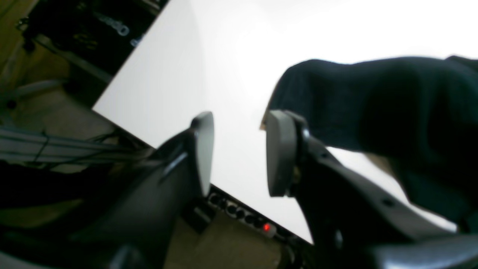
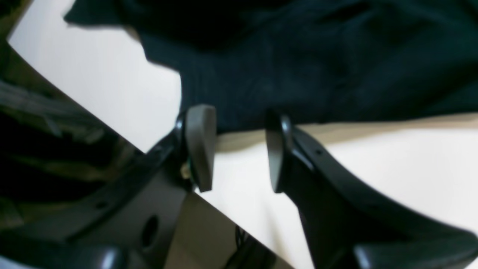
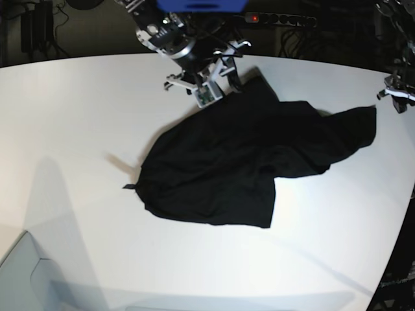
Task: Layout the t-shirt on the table in an organized manner, then fold the t-shirt properly
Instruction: 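Lower both grippers and grasp two edges of the black t-shirt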
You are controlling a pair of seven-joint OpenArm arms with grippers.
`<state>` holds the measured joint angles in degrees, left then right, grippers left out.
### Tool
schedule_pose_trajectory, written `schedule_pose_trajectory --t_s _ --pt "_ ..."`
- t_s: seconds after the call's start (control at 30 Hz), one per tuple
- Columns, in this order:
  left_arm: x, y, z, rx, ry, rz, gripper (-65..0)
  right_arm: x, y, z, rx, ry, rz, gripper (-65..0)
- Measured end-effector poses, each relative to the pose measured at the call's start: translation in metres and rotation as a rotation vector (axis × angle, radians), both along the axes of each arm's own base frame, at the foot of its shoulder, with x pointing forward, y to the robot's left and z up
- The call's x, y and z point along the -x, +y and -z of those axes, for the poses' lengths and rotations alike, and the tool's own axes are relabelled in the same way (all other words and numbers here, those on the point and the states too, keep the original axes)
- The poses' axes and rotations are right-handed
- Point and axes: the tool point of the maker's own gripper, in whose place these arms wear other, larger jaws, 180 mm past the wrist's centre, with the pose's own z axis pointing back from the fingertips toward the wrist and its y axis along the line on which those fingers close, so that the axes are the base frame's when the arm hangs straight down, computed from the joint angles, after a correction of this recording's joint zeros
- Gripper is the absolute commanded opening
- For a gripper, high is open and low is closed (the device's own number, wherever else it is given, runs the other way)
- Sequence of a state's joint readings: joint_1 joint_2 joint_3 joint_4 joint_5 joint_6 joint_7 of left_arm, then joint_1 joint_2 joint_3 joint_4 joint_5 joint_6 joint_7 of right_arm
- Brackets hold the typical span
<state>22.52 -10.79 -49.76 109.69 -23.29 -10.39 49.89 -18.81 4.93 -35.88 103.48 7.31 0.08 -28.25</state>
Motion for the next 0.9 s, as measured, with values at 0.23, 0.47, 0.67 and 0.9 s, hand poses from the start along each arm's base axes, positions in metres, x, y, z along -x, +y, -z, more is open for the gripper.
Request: schedule_pose_trajectory --t_s 0.23,0.47,0.67,0.9 --pt "-0.001 0.007 0.003 0.008 -0.003 -0.013 -42.0 -0.006 0.017 0.015 -0.004 0.032 -0.002 -33.9" --pt "0.011 0.014 0.037 0.073 0.07 -0.055 -42.0 -0.004 0.034 0.029 0.007 0.059 -0.041 -33.2" --pt "0.013 0.016 0.046 0.096 0.082 -0.07 -42.0 -0.002 0.044 0.045 -0.006 0.023 -0.062 -33.0" --pt "0.011 0.017 0.044 0.096 0.074 -0.073 -42.0 -0.01 0.045 0.05 -0.009 -0.011 0.002 -33.6"
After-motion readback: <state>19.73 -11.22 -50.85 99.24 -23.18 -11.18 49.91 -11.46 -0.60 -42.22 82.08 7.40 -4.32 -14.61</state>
